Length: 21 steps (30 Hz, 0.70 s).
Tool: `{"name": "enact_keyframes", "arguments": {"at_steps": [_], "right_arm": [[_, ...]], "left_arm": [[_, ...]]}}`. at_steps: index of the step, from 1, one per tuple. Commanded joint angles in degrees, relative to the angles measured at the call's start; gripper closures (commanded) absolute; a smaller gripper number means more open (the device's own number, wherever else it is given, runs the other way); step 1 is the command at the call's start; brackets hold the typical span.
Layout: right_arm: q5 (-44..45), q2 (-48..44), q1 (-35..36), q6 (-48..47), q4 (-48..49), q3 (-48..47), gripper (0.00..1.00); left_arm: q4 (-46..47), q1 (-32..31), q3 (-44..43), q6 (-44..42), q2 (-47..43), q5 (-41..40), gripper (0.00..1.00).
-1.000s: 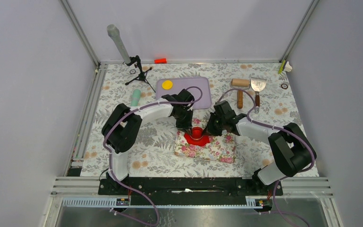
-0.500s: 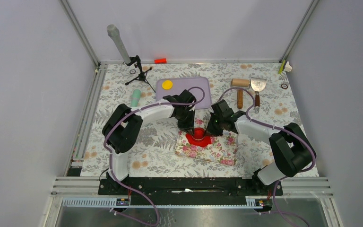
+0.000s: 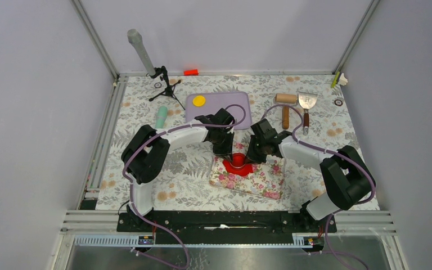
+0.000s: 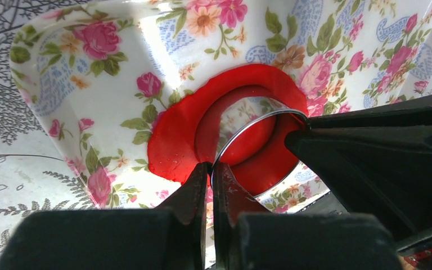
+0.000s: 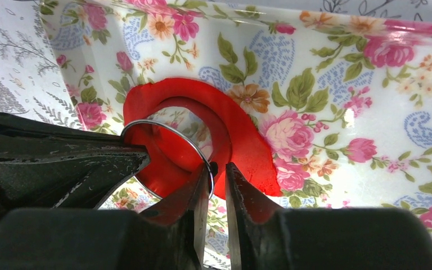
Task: Roll out the dumpling wrappers from the dough
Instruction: Press the dumpling wrapper on the work surface.
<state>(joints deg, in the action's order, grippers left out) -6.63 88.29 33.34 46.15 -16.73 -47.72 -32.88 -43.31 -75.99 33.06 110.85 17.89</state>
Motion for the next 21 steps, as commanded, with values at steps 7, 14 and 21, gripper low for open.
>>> {"name": "enact_keyframes", "arguments": {"at_steps": [7,14,21], "right_arm": [[5.2,2.3,-0.9,-2.3,-4.9,-3.0,0.75],[5.1,5.4,-2.4,-4.6,-4.9,-6.2,0.75],[3.4,5.8,-3.6,-5.6,-4.0,-8.3,0.73]], "left_arm": [[-4.3,-1.9,4.1,-3.0,2.3,-0.3,1.0],[-4.5,-2.0,4.4,-3.8,2.6,-0.6,1.0],[-4.5,-1.9,4.1,-3.8,3.2,-1.3,1.0]]}}
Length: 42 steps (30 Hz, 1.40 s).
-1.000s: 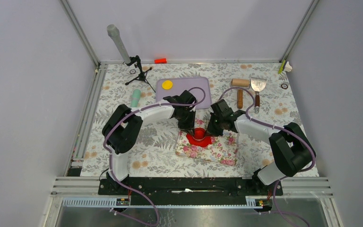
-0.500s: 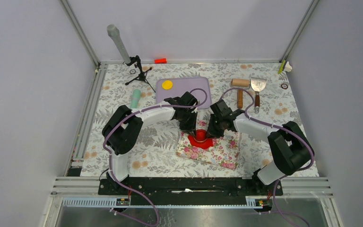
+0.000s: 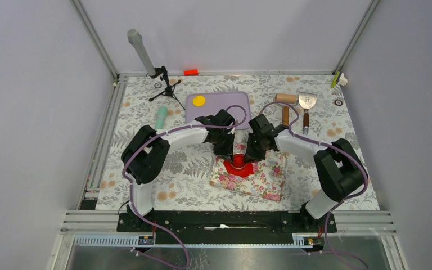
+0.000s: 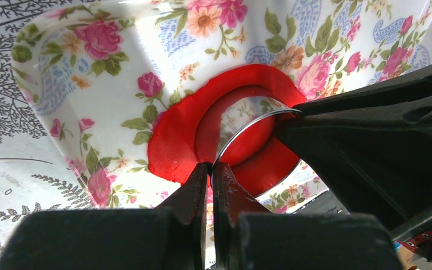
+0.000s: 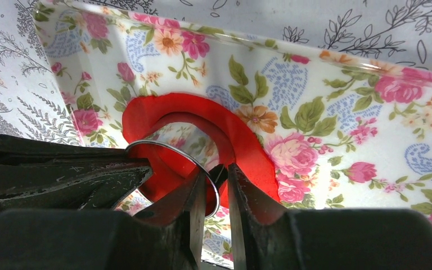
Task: Roll out the dumpling wrappers from the dough
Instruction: Press the dumpling wrapper on the work surface.
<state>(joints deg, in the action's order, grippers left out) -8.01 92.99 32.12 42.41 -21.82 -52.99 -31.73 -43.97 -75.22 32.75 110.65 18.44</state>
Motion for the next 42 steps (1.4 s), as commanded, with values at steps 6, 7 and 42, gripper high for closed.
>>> {"name": "enact_keyframes", "arguments": {"at_steps": [6,7,42], "right_arm": [[4.6,1.3,-2.9,-3.7,1.3,-4.1,0.71],[4.4,1.5,-2.9,-4.1,1.5,-4.3,0.68],[3.2,-0.3,-4.7,-3.5,5.1,4.8,1.0]], "left_arm": [[-5.9,-1.3,3.0,-4.1,3.3,-1.7,1.0],[-6.0,-1.3,2.9,-4.1,3.4,-1.8,1.0],[-6.9,-1.0,-0.3,-3.6,6.9,-1.9,1.0]]}}
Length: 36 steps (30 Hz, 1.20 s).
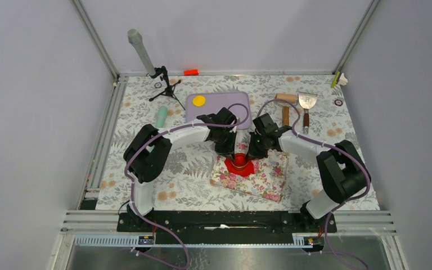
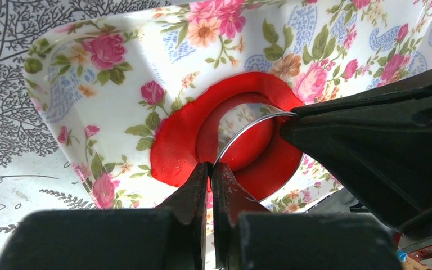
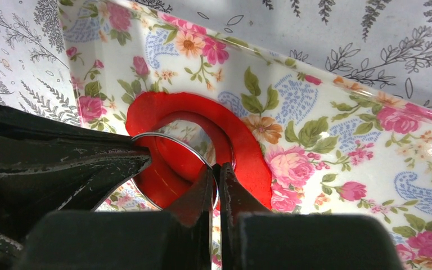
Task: Roll out the dumpling wrappers from the dough
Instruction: Press the dumpling wrapper on the work surface.
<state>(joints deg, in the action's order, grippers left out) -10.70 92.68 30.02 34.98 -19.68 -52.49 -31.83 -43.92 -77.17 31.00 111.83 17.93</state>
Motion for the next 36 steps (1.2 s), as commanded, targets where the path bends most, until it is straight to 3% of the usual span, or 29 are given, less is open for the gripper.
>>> {"name": "enact_keyframes", "arguments": {"at_steps": [1,16,30,36], "right_arm": [[5.6,-0.5,-2.6,4.3,3.2,5.3,1.0],[0.2,-10.5,-1.7,11.1,6.4,19.9,1.0],[4.6,2.3,-4.4,3.8,6.5,5.9,1.0],[3.4,7.6,-5.0,-0.7,6.9,0.1,1.0]], "left_arm": [[-6.7,-0.9,1.4,-2.0,6.1,-1.3,1.0],[-7.6,0.4,-6.1,-2.5,13.4,0.7,1.0],[-3.2,-2.9,12.7,-1.4,3.8,-0.6,1.0],[-3.0,-5.5,14.9,0.1,1.9,0.6,1.0]]}}
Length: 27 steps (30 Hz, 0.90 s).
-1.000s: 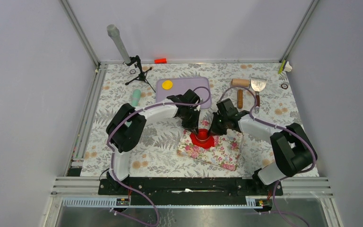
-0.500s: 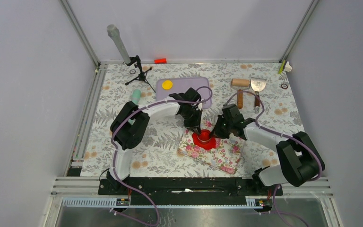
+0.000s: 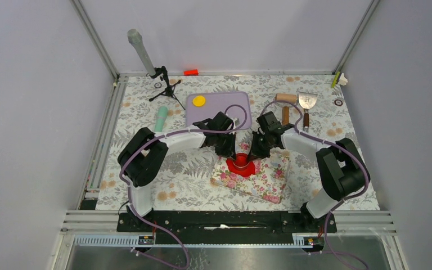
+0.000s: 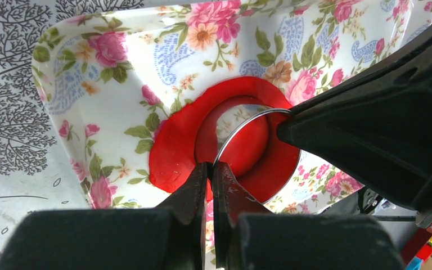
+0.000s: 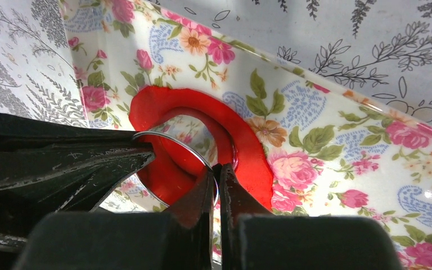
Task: Roll out the dumpling wrappers from the dough
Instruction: Press the dumpling wrapper on the work surface.
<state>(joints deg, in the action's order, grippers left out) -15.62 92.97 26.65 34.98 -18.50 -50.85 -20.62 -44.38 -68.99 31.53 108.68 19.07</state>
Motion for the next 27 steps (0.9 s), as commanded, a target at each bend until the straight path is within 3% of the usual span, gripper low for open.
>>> {"name": "enact_keyframes", "arguments": {"at_steps": [1,15,18,27], "right_arm": [[8.1,8.0,-1.7,-1.3,5.6,-2.5,1.0],[4.0,4.0,-1.7,-1.3,4.1,-3.1,0.99],[3.8,2.2,-1.7,-0.2,4.3,-1.8,0.93],[3.6,-1.7,-1.7,1.3,4.5,0.1,0.65]], "left_arm": [[-13.8,-5.3,6.6,0.4,4.8,-0.1,1.0],[-14.8,-2.3,2.7,0.4,3.3,-0.3,1.0],[-15.5,-2.3,1.5,0.3,3.3,-0.9,1.0],[-17.5,-2.3,-1.2,-0.7,3.1,-1.9,0.85]]}}
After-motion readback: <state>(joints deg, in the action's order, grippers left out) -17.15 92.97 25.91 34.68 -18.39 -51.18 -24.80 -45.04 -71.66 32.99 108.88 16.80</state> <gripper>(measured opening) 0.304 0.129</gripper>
